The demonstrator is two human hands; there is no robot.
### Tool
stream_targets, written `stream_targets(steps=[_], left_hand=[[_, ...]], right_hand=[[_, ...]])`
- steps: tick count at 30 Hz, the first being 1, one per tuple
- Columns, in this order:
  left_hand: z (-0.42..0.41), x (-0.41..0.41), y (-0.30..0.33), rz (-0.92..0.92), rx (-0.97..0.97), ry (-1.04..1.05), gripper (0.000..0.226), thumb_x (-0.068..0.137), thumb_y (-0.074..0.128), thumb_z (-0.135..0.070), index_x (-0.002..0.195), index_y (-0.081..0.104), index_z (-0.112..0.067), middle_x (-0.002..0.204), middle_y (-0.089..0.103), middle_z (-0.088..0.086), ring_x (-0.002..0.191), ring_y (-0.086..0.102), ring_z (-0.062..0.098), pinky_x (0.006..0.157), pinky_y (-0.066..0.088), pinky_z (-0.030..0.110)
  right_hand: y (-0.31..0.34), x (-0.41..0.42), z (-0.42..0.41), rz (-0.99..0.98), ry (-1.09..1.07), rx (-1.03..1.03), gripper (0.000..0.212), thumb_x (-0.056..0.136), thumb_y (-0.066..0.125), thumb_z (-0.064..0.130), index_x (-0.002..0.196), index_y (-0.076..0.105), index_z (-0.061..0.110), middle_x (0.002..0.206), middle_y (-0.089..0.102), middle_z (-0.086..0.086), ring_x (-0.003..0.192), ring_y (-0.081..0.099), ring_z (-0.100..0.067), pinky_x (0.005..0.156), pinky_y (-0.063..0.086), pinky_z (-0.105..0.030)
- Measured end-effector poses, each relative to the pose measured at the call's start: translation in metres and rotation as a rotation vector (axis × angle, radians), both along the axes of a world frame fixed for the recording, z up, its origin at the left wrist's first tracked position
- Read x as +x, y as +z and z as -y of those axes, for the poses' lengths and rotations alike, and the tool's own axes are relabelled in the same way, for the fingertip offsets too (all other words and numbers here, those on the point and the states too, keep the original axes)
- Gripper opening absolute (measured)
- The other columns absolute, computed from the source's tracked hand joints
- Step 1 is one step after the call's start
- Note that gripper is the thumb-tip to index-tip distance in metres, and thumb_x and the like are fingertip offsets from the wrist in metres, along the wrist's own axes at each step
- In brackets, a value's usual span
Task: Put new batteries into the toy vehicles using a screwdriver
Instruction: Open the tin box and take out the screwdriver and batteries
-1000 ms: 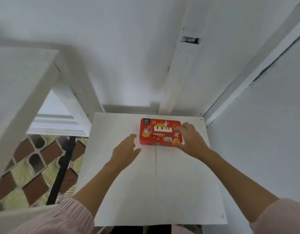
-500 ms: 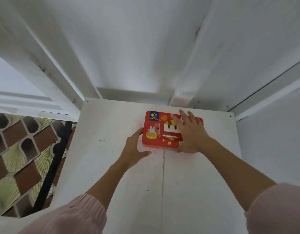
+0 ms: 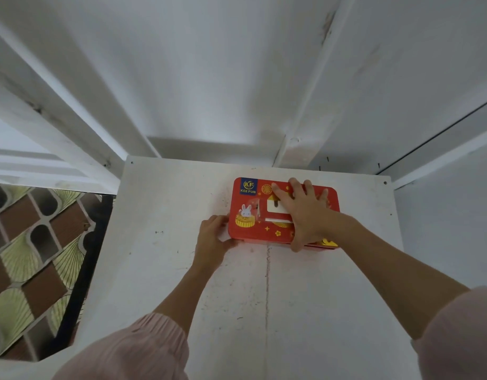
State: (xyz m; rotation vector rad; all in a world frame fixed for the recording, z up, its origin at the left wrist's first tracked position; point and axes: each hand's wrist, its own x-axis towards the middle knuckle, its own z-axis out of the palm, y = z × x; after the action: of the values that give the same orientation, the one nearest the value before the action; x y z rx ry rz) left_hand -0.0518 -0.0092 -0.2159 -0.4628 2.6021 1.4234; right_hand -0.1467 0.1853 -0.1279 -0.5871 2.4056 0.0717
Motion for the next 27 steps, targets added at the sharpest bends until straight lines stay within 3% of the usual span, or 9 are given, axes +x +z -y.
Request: stream_targets(steps=[7,10,12,15,19,22,25,27], left_hand=[[0.002,0.0,0.005,0.02,-0.016,-0.057,0.05,0.075,0.079,-0.016,0.12,0.058,-0.008,0.122,0.06,0.008,0.113,0.048,0.02,0.097,0.038,0.03],[0.012,-0.001,0.024,0.098,0.01,-0.122,0.078,0.073,0.08,-0.015,0.14,0.04,-0.014,0.134,0.049,0.006,0.117,0.042,0.016,0.1,0.04,0.037],[0.02,0.003,0.042,-0.021,0.03,-0.08,0.091,0.073,0.081,-0.021,0.147,0.028,-0.023,0.13,0.045,0.001,0.109,0.044,0.01,0.087,0.046,0.029],[0.024,0.009,0.076,-0.297,-0.103,-0.165,0.076,0.077,0.068,-0.044,0.142,0.029,-0.039,0.114,0.047,-0.01,0.093,0.047,0.0,0.068,0.038,0.012],[0.02,0.006,0.108,-0.5,-0.278,-0.334,0.052,0.092,0.046,-0.053,0.138,0.038,-0.031,0.107,0.06,0.005,0.078,0.051,0.006,0.062,0.046,0.013],[0.02,0.01,0.124,-0.641,-0.302,-0.368,0.048,0.097,0.033,-0.051,0.132,0.041,-0.019,0.1,0.063,0.014,0.084,0.06,0.016,0.067,0.056,0.027],[0.016,0.024,0.137,-0.741,-0.273,-0.367,0.043,0.098,0.038,-0.043,0.128,0.045,-0.013,0.097,0.062,0.016,0.096,0.056,0.011,0.079,0.049,0.014],[0.011,0.035,0.15,-0.738,-0.188,-0.301,0.041,0.097,0.042,-0.039,0.12,0.054,-0.007,0.09,0.062,0.009,0.091,0.052,0.002,0.078,0.044,0.002]], right_hand=[[0.006,-0.016,-0.006,0.081,0.011,-0.05,0.124,0.058,0.081,0.047,0.143,-0.009,0.037,0.151,-0.001,-0.001,0.139,0.001,-0.034,0.109,0.01,-0.063],[0.011,-0.019,-0.007,0.075,0.013,-0.078,0.123,0.057,0.081,0.046,0.143,-0.007,0.037,0.15,0.003,-0.002,0.138,0.006,-0.033,0.109,0.014,-0.063],[0.019,-0.022,-0.009,0.073,0.006,-0.107,0.125,0.055,0.081,0.046,0.143,-0.008,0.036,0.15,0.004,-0.002,0.138,0.008,-0.034,0.109,0.015,-0.061],[0.04,-0.029,-0.011,0.043,0.032,-0.122,0.127,0.053,0.082,0.045,0.143,-0.008,0.036,0.15,0.005,-0.003,0.137,0.009,-0.034,0.108,0.017,-0.061],[0.074,-0.03,-0.011,0.016,0.091,-0.14,0.126,0.051,0.081,0.048,0.142,-0.006,0.038,0.149,0.008,-0.002,0.136,0.014,-0.031,0.107,0.024,-0.058],[0.097,-0.021,-0.012,0.03,0.116,-0.127,0.126,0.053,0.081,0.052,0.142,-0.007,0.039,0.149,0.008,0.001,0.135,0.016,-0.028,0.107,0.027,-0.056],[0.119,-0.005,-0.016,0.126,0.092,-0.157,0.119,0.056,0.079,0.052,0.142,-0.002,0.04,0.144,0.018,0.005,0.129,0.027,-0.021,0.103,0.037,-0.048],[0.136,0.012,-0.024,0.23,0.034,-0.232,0.1,0.065,0.075,0.046,0.143,0.014,0.039,0.135,0.033,0.009,0.119,0.04,-0.013,0.096,0.043,-0.036]])
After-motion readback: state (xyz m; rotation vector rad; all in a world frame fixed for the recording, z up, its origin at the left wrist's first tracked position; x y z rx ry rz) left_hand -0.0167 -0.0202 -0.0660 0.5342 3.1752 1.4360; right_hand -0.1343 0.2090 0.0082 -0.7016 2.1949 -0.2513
